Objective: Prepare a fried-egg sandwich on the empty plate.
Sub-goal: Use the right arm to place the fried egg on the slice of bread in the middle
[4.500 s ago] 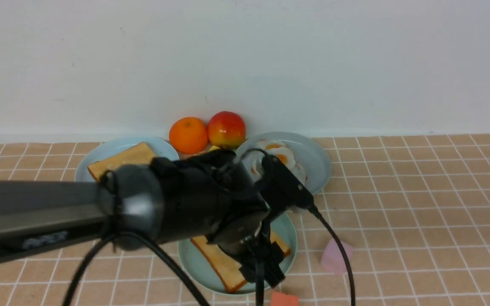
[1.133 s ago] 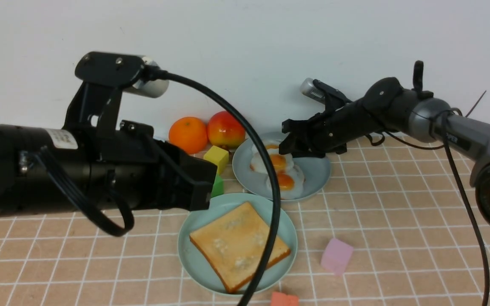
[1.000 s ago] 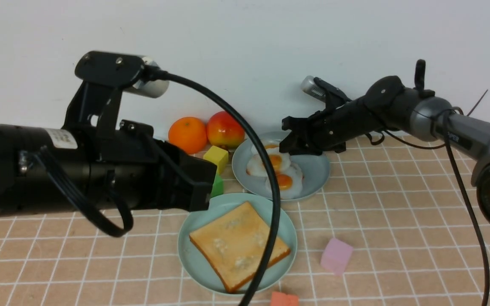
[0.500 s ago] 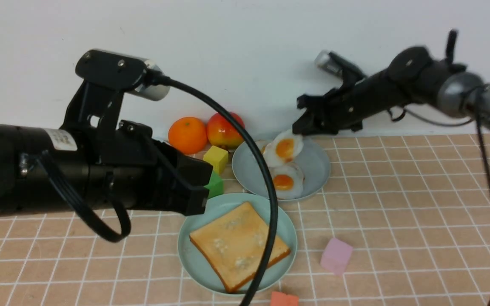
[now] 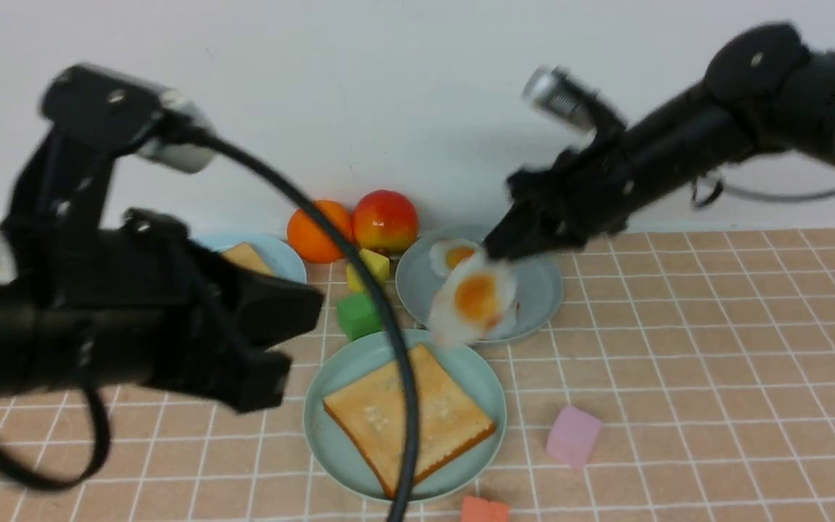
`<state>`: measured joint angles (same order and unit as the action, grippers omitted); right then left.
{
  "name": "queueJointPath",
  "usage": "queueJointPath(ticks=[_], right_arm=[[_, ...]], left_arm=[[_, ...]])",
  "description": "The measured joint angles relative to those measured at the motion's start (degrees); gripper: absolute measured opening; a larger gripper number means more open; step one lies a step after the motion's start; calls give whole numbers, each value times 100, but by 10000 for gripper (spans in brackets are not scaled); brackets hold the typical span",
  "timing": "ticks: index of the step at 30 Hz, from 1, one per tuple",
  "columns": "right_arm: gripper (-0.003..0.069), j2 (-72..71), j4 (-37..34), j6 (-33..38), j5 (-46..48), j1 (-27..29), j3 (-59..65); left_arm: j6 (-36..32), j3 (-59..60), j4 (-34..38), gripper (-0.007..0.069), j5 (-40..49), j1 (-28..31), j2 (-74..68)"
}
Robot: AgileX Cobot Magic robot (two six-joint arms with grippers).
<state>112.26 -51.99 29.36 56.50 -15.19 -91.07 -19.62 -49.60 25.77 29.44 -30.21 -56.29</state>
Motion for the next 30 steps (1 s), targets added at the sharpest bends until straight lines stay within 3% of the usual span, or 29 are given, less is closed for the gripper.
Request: queueJointPath(ticks=[6,15,22,25,30], right_arm=[[78,-172,-923,579,-756,-422,1038],[78,347,-1799,758,-1169,-433,1245],[90,652,-1823,667,-1269,-433,1245],[158,652,-1483,290,-1269,-433,1245],[358,637,-718,-217,-1234,-428,1245]], left_arm=[[290,540,-284,-8,-76,0,462],[347,899,-351,-8,-251,0,1138],[347,909,-352,-8,-251,0,1162],[347,909,-352,-8,-267,0,1162],[347,909,-347,-8,-267,0,1162]])
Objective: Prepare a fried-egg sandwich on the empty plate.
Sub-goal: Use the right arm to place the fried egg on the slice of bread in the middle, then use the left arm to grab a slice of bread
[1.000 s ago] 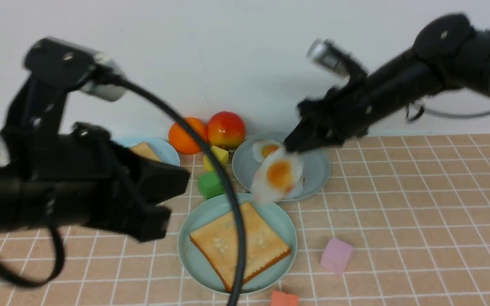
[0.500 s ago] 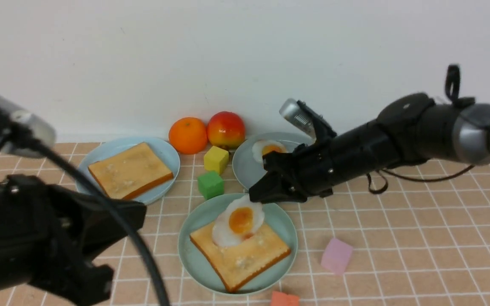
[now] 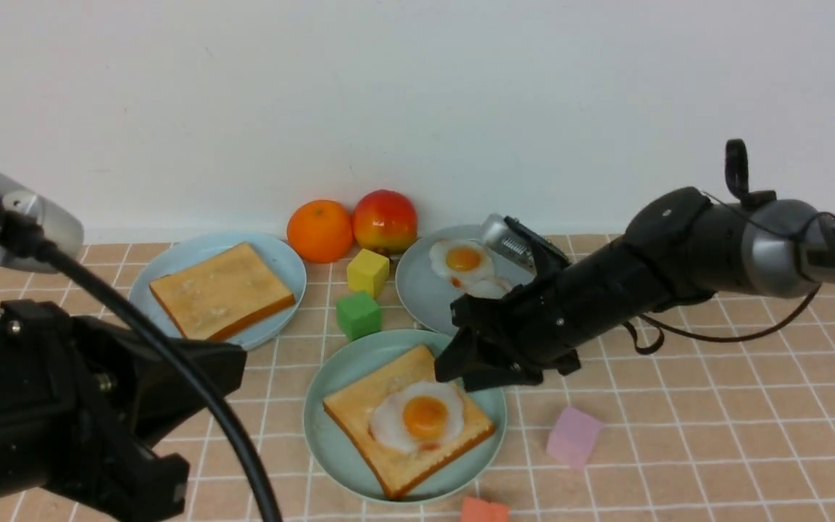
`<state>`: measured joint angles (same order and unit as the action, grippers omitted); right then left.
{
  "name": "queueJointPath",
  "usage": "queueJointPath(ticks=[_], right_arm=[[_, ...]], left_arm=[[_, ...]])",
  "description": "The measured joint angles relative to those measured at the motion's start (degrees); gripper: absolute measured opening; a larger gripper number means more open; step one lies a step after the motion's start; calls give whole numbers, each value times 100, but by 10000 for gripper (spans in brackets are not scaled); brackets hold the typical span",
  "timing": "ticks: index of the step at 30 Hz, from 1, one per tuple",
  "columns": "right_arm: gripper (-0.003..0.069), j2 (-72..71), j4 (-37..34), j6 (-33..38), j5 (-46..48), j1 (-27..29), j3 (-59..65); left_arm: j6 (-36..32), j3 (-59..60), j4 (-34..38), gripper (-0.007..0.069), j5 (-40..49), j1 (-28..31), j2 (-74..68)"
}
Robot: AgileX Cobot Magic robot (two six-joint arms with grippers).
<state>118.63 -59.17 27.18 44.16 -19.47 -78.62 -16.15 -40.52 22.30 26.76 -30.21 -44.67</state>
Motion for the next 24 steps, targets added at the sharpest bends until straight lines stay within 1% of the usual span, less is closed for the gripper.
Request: queueJointPath(ticks=[1,3,5,7,8,9,10,12,13,14,17,18,20,22,24], right_arm=[[413,-53,295,-96,18,13,0],[456,-228,779,-269,43,85,2],[462,-557,1188,-442,113,175,6],[441,-974,1581,-557,272,260,6],[437,-1026,1667,-572,294,268,6],[387,-1528,2020,-732,498,297,6],[381,-1587,2064,-752,498,295,6],[267,-2357,2632,-981,909,287,6],[256,-2416,2632,-1000,940,287,6],[151,-2997,2904,-1194,1154,283,64],[20,-3784,3170,-1313,1271,283,336],[0,-3990,3221,-1342,1291,283,448],[-12,-4471,3293,-1366,1307,283,780],[-12,-4810,3315,-1371,1323,283,1078],[-9,-5141,3320,-1383,1323,283,1404]], left_arm=[[0,0,0,-7,0,0,0],[40,5,0,-6,22,0,-54],[108,5,0,-6,100,0,-163],[161,5,0,-6,230,0,-406],[169,5,0,-6,246,0,-437],[186,5,0,-8,335,0,-786],[196,5,0,-9,349,0,-830],[240,-165,-6,-13,558,110,-1545],[246,-192,-6,-13,584,155,-1607],[239,-530,0,-13,835,449,-2237],[66,-1198,0,-13,1112,1070,-3062],[-30,-1353,-6,-13,1118,1278,-3266],[-196,-1640,-51,-13,978,1593,-3705],[-319,-1838,-170,-13,733,1775,-4013],[-420,-2060,-464,-13,408,1866,-4398]])
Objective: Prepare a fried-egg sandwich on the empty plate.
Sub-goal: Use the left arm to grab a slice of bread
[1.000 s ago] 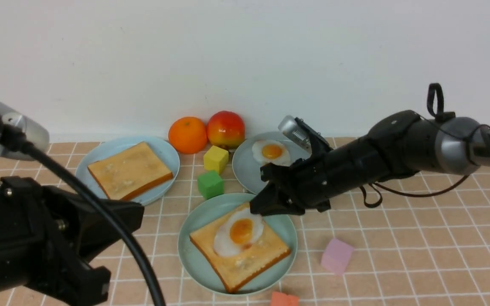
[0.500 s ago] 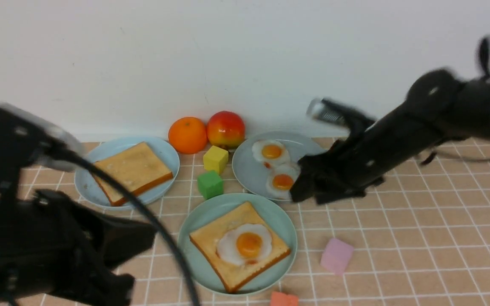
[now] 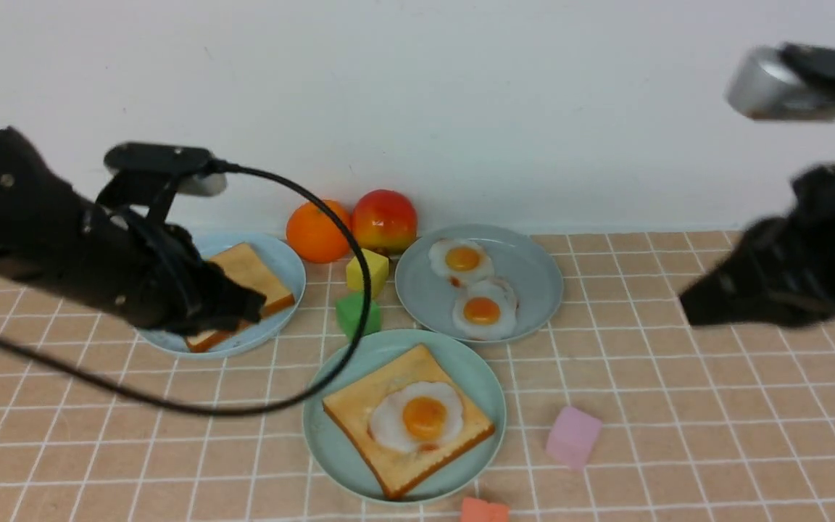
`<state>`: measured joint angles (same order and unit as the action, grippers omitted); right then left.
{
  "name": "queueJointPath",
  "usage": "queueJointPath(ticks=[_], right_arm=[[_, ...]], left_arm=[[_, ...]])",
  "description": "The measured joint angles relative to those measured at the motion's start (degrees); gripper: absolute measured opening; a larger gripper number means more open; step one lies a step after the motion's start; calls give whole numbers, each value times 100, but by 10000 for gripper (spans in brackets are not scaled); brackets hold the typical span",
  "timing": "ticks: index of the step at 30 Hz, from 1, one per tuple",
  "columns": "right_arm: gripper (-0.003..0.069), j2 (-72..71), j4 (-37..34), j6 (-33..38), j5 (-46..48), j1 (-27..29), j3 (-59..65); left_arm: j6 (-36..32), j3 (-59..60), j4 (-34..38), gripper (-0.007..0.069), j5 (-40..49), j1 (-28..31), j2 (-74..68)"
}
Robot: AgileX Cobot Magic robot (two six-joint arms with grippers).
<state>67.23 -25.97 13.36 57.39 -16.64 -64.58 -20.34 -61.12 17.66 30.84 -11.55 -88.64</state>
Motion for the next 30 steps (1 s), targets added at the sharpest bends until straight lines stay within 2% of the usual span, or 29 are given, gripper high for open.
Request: queueJointPath(ticks=[5,7,8,11,12,13,18,23,30], right_arm=[[-6,-616,-4,0,-28,0,608],[-3,-800,-25,0,-22,0,711],[-3,-833,-25,0,-15,0,721],[0,-1075,-38,0,43,0,740],[0,-1085,-43,0,43,0,740],[0,-1162,-44,0,59,0,740],[2,-1234,-61,0,69,0,740],[5,-1234,-117,0,69,0,740],[8,-1234,-325,0,69,0,740]], left_arm=[[26,-563,-1019,-10,-264,6,-941],[188,-788,-1639,17,-281,6,-1344],[220,-828,-1693,21,-281,6,-1377],[405,-1106,-2454,127,-309,6,-1881],[404,-1115,-2514,141,-310,6,-1924],[426,-1175,-2713,195,-350,6,-2069],[405,-1201,-2943,337,-830,6,-2304],[140,-1207,-2988,352,-1514,6,-2315],[-411,-1239,-2988,340,-1712,6,-2502]])
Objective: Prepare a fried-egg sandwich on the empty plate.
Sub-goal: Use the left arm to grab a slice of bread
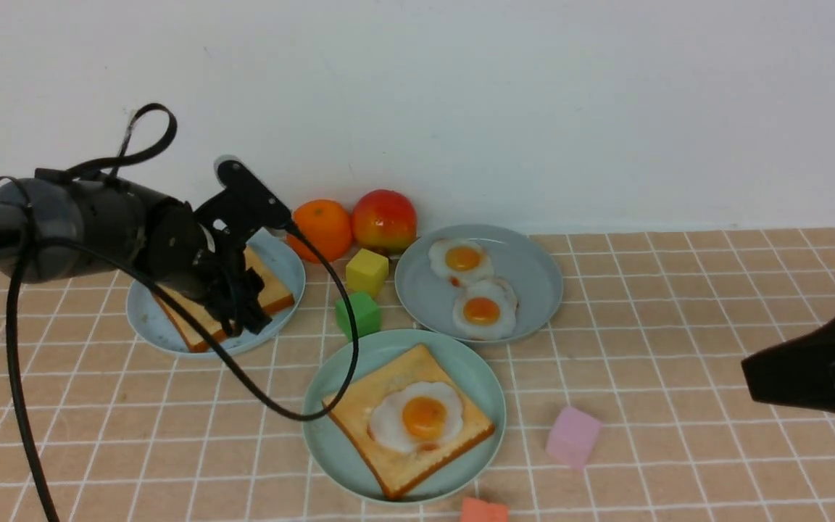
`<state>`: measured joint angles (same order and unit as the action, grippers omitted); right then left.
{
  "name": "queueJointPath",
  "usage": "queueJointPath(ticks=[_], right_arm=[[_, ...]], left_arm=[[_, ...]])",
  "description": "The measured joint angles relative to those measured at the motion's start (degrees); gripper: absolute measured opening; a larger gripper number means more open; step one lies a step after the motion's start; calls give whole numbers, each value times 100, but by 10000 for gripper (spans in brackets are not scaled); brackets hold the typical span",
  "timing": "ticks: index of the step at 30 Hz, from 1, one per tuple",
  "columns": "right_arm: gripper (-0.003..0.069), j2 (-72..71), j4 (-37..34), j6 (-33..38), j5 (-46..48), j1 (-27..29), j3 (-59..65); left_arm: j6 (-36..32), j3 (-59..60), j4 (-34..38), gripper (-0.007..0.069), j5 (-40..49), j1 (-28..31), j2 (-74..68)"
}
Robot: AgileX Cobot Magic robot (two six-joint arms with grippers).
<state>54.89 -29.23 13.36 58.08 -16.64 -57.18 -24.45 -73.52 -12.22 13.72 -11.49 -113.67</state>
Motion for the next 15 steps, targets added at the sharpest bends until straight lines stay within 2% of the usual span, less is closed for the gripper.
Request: queueJointPath(ticks=[15], right_arm=[[15,0,-37,0,-5,0,27]], left_arm=[[-486,-17,85,326,-207,-113,-304]])
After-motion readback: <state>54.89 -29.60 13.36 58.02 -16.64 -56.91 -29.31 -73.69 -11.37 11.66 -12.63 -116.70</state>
